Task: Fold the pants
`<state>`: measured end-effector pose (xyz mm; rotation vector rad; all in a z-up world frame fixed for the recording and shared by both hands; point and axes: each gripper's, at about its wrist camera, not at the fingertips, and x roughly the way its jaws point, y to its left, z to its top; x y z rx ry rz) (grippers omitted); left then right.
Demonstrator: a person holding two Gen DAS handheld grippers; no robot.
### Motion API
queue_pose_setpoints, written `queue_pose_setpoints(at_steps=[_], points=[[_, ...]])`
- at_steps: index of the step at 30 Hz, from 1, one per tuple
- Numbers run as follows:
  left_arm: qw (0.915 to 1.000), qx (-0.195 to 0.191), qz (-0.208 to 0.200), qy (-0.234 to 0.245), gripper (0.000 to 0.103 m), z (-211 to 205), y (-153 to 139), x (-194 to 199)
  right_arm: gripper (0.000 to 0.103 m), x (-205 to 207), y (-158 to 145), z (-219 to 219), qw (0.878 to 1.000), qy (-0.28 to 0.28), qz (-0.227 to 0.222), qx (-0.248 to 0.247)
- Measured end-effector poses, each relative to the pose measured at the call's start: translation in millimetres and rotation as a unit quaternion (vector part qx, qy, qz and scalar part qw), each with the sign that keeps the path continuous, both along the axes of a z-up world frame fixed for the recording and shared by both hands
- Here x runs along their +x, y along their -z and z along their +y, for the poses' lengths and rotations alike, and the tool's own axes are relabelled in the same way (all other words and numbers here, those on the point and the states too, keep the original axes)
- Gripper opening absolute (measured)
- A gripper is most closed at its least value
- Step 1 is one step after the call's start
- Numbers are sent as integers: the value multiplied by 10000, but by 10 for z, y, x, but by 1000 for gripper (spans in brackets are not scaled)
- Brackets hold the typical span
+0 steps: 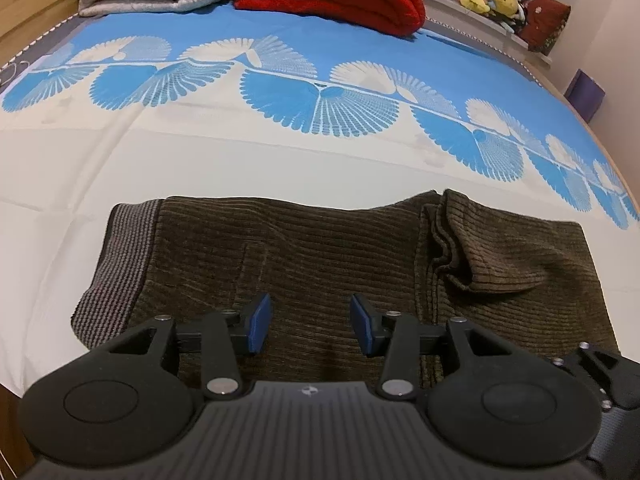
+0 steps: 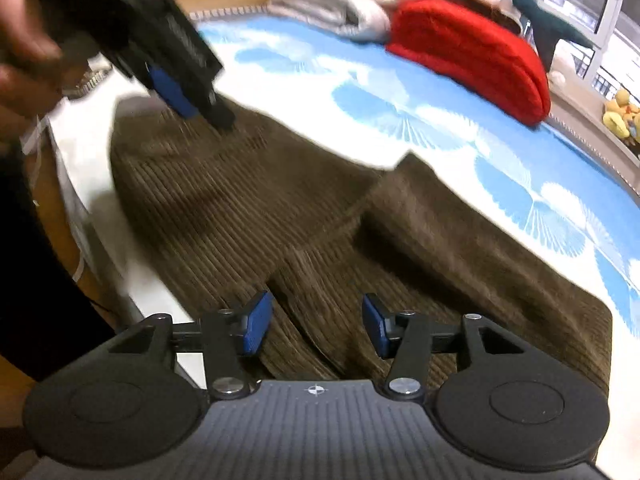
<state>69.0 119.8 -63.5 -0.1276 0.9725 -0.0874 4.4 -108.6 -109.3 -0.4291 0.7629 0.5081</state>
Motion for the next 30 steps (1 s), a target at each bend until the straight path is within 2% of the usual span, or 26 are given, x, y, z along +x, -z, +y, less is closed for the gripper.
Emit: queue_pose_setpoints(at_steps=[5, 7, 8, 11, 13, 15, 17, 19, 22, 23, 24, 26, 28, 30], points=[[9997, -221, 40, 127, 49, -107, 14, 21, 50, 8, 183, 151, 9991, -114, -67, -399], [9991, -402, 73, 139, 49, -134, 21, 51, 26, 41, 195, 164, 9989, -214, 6, -411], [9988, -465, 73, 129, 49, -147, 18, 69, 11, 19, 148, 164, 9987, -276, -70, -420], [9980, -626, 25, 73, 49, -176, -15, 139, 10, -143, -127, 173, 9954, -620, -673, -278], [9966, -819, 10, 82, 49, -194, -50, 199, 10, -280, -291, 81, 9931, -843, -819, -36], [9947, -1016, 24, 153, 49, -227, -83, 310, 11, -357, -223, 25, 9918, -1124, -597, -119], [9924, -1199, 85, 275, 48, -277, -101, 458, 13, -390, 4, 20, 9904, -1267, -266, -487], [9903, -1319, 115, 420, 48, -345, -98, 642, 18, -414, 124, 29, 9892, -1288, -249, -648], [9873, -1479, 327, 484, 48, -479, 0, 925, 40, -410, 11, -17, 9938, -1050, -342, -143], [9859, -1529, 446, 508, 48, -534, 52, 1017, 51, -417, -13, -37, 9942, -1006, -373, -39], [9849, -1552, 557, 536, 48, -607, 112, 1112, 55, -431, -16, -37, 9940, -994, -445, -73], [9825, -1625, 696, 582, 48, -722, 205, 1242, 56, -431, 25, -12, 9937, -968, -506, -261], [9809, -1633, 827, 654, 48, -847, 296, 1356, 56, -409, 80, 38, 9937, -1025, -359, -291], [9852, -1309, 901, 643, 48, -957, 387, 1434, 56, -399, 162, 93, 9927, -1094, -312, -391]])
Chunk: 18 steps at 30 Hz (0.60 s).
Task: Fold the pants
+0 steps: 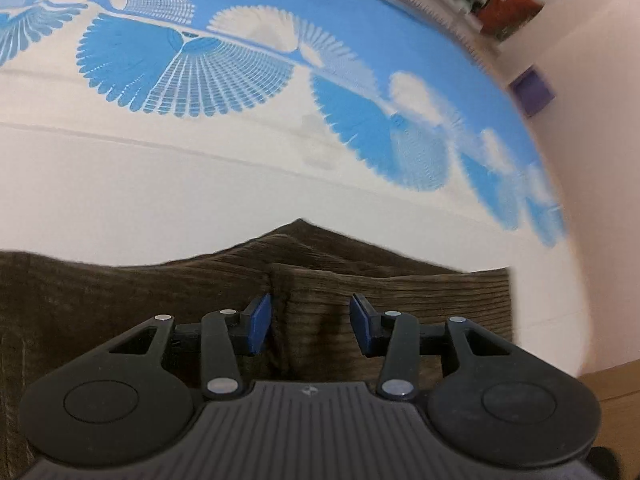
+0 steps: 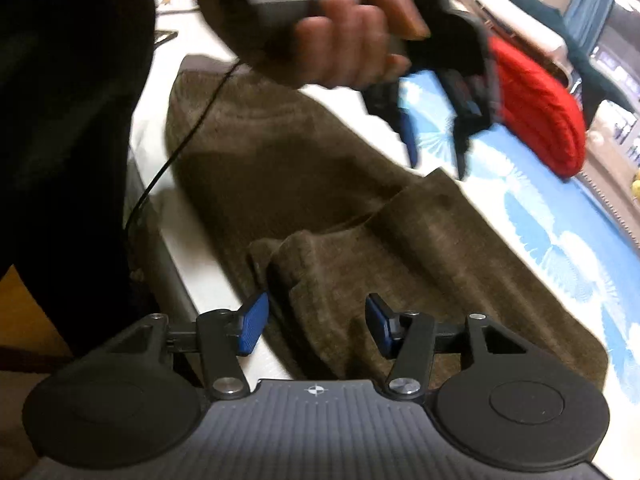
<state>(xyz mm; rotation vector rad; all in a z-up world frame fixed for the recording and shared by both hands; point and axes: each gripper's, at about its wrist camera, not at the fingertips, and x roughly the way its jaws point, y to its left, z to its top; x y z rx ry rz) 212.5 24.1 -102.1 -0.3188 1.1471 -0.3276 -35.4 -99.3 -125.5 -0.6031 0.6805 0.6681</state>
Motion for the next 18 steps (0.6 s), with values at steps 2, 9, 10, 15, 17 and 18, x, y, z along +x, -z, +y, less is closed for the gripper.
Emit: queue_pose_setpoints(at_steps=[2, 9, 10, 15, 17, 18], points=[[9997, 204, 126, 54, 48, -75, 106, 59, 56, 27, 78, 36, 9999, -80, 18, -150], [9978, 13, -655, 129, 19, 46, -99, 86, 38, 31, 51, 31, 9997, -187, -46, -117], [9971, 91, -760, 49, 19, 62, -113, 82, 35, 38, 44, 23, 9998, -180, -28, -49], [9945, 707, -776, -42, 40, 32, -58, 73, 34, 39, 115, 7, 9992, -251, 303, -106], [9897, 844, -1134, -241, 38, 84, -191, -10, 34, 64, 45, -64, 9986, -128, 508, 99], [9879, 865, -1257, -268, 38, 114, -247, -53, 33, 86, -20, -134, 9973, 10, 665, 310]])
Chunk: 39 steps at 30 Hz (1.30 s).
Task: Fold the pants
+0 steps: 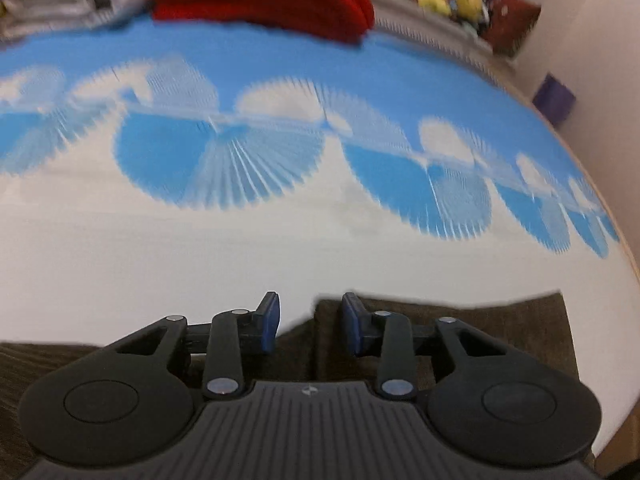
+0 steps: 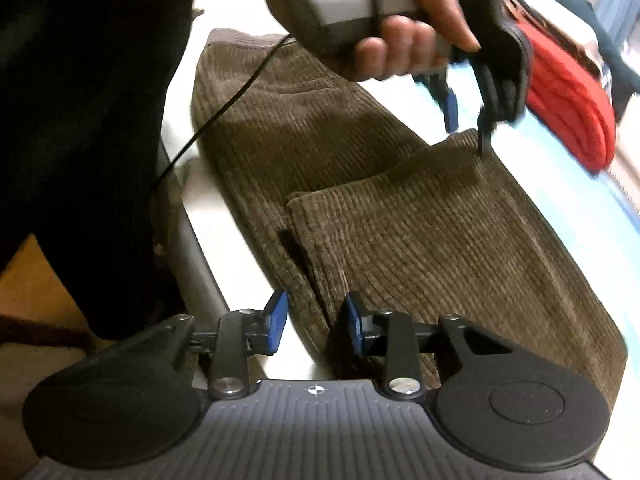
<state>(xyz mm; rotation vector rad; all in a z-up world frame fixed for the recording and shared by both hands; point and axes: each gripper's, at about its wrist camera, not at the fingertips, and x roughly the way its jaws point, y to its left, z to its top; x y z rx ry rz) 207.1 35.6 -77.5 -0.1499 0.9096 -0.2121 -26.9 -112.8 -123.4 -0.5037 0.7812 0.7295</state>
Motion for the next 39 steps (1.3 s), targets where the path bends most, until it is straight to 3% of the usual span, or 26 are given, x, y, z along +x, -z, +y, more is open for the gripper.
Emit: queue_pose_setpoints(at_steps=[3, 5, 9, 11, 14, 15, 16, 18, 21, 23, 25, 26, 28, 31, 33, 36, 39], points=[[9997, -156, -69, 186, 37, 62, -90, -82, 34, 80, -222, -264, 9959, 539, 226, 694], [9985, -281, -110, 467, 35, 59, -130, -176, 38, 141, -365, -512, 9869, 1078, 266, 1175], [9926, -229, -111, 1186, 33, -106, -130, -394, 47, 267, -476, -1043, 9518, 2564, 223, 1667], [9890, -30, 117, 1472, 31, -190, -8, -478, 47, 328, -421, -1265, 9286, 3336, 332, 1592], [9797, 1125, 924, 1380, 35, -262, 420, -489, 47, 393, -205, -1459, 9016, 4225, 601, 709], [9813, 1085, 933, 1285, 40, -215, 446, -507, 46, 395, -123, -1495, 8940, 4417, 644, 382], [9843, 933, 931, 1170, 38, -174, 391, -516, 46, 391, -80, -1533, 8878, 4551, 651, 213], [9904, 661, 730, 970, 38, -68, 210, -610, 46, 382, -85, -1576, 8795, 4709, 625, 285], [9921, 306, 752, 957, 39, 57, 55, -824, 47, 339, -131, -1600, 8708, 4886, 489, 240], [9878, 157, 1071, 1120, 40, 44, 107, -964, 51, 327, -97, -1642, 8623, 5025, 586, 208], [9749, 507, 1592, 1471, 40, -86, 320, -1108, 53, 349, -59, -1709, 8534, 5143, 779, 343], [9687, 821, 1667, 1643, 44, -148, 413, -1187, 54, 353, -42, -1731, 8506, 5180, 822, 376], [9707, 1037, 1278, 1753, 48, -187, 358, -1291, 55, 370, -36, -1750, 8492, 5205, 818, 352], [9899, 408, 829, 1077, 49, 141, 139, -1373, 56, 348, -126, -1706, 8488, 5235, 616, 419], [9976, 65, 523, 452, 51, 451, 11, -1450, 56, 310, -242, -1638, 8532, 5184, 306, 499], [9991, -168, 131, -377, 52, 907, -121, -1542, 56, 332, -463, -1531, 8639, 4994, -133, 645], [9937, -298, 54, -1082, 52, 1364, -166, -1678, 56, 416, -784, -1463, 8819, 4569, -472, 1063]])
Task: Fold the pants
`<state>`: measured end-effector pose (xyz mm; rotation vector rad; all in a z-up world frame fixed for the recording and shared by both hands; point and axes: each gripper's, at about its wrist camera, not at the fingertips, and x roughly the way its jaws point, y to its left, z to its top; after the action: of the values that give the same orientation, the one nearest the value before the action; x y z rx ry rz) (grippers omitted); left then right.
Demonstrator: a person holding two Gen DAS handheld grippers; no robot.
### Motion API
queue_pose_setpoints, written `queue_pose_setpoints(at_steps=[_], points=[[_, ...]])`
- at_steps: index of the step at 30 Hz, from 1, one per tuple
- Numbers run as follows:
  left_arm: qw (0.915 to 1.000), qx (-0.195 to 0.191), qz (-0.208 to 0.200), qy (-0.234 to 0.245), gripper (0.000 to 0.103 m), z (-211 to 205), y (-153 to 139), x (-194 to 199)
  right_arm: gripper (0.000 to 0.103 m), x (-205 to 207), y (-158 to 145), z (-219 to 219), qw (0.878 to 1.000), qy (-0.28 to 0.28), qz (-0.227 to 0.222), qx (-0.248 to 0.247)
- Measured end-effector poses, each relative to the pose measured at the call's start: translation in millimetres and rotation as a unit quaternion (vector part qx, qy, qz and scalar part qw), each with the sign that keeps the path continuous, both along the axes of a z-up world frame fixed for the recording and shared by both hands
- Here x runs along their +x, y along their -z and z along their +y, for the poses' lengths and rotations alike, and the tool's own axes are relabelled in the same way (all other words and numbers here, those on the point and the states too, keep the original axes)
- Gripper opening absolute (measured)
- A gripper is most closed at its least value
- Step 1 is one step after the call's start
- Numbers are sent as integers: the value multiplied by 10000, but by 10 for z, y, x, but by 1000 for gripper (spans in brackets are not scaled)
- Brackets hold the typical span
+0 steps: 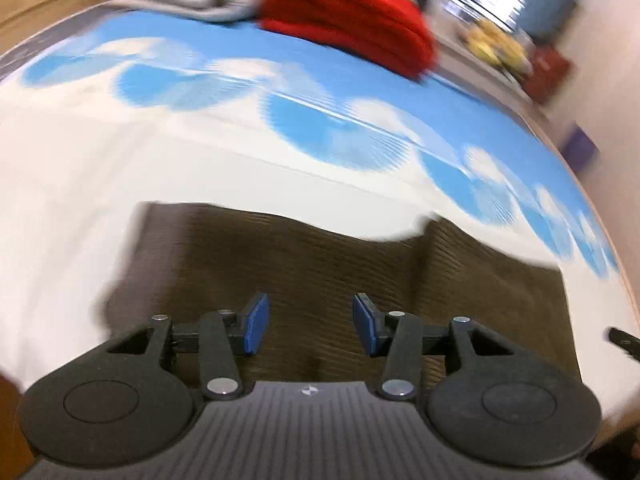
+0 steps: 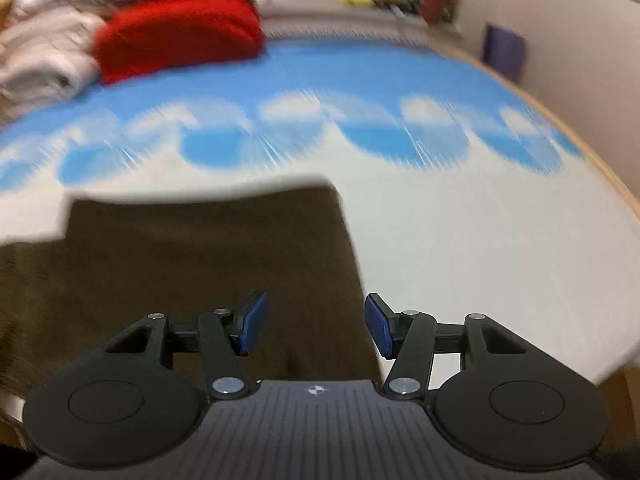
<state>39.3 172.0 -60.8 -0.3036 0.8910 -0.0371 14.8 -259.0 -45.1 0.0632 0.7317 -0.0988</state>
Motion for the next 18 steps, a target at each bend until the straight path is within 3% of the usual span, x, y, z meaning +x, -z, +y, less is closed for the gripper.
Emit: queue_pose_setpoints(at_steps=[4, 8, 12, 18], points=[[9981, -212, 302, -489, 55, 384, 54, -124, 59, 125, -406, 14, 9957, -719, -585, 86], [9956, -341, 412, -774, 60, 726, 48, -217, 61, 174, -329, 41, 9895, -1193, -817, 73], [9915, -506, 638, -1017, 62, 1031, 111, -258, 60, 279, -46, 147, 9939, -1027, -182, 350], [9831, -823, 1078, -1230, 69, 1062, 389, -78, 61, 213, -43, 374, 9910, -1332, -147, 25]])
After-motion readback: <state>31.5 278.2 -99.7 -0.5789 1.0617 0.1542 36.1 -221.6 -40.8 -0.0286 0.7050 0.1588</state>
